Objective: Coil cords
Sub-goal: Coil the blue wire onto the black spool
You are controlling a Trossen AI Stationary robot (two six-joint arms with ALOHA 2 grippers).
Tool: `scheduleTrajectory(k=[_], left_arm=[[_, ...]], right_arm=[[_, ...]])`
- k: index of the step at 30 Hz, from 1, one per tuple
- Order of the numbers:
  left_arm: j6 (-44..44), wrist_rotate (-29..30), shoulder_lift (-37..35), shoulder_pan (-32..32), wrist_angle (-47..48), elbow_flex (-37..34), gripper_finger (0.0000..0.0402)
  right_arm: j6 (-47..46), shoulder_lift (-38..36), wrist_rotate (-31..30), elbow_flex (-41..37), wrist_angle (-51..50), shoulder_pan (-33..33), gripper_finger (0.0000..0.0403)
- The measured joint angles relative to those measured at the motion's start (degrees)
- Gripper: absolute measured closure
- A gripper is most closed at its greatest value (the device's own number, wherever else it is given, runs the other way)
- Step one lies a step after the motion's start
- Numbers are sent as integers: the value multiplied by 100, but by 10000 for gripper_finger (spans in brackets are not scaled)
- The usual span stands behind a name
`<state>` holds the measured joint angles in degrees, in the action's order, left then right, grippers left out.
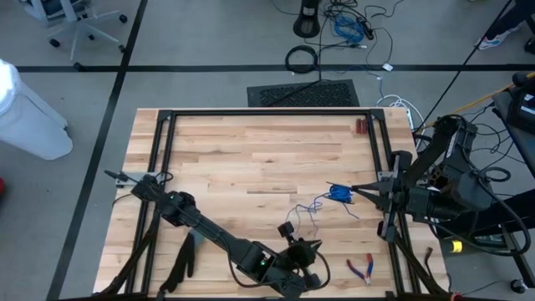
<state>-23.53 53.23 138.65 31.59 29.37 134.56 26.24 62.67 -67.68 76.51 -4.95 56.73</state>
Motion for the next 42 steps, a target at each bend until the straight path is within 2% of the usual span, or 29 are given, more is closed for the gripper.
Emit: scheduleTrajectory(k=[6, 14, 16, 18, 21, 23, 25, 29, 30, 37, 42], left_arm=[[-288, 11, 26, -2, 433, 0, 282], [-465, 673, 91, -19, 424, 0, 137], [-465, 970, 94, -21, 343, 0, 115], [-464, 1029, 94, -24, 230, 0, 106], [-437, 1024, 94, -30, 202, 0, 125], [-420, 1022, 94, -45, 224, 0, 163], [-417, 1035, 94, -76, 227, 0, 218], [-161, 1331, 98, -110, 278, 0, 356], [-54, 1382, 98, -106, 286, 0, 377], [46, 1480, 98, 60, 310, 1, 397], [288, 1440, 48, 253, 35, 32, 386]], right_arm=[[22, 0, 0, 0, 0, 2, 403], [83, 0, -6, 0, -2, 2, 403], [101, 0, -4, 0, -2, 2, 403], [103, 0, -4, 0, -2, 2, 403], [105, 0, -3, 0, -2, 2, 403], [103, 0, -2, 0, -2, 2, 403], [103, 0, 0, 0, -2, 2, 403], [103, 0, 0, 0, -2, 2, 403], [103, 0, 0, 0, -2, 2, 403], [105, 0, 0, 0, -2, 2, 403], [125, 0, -1, 0, -2, 2, 403]])
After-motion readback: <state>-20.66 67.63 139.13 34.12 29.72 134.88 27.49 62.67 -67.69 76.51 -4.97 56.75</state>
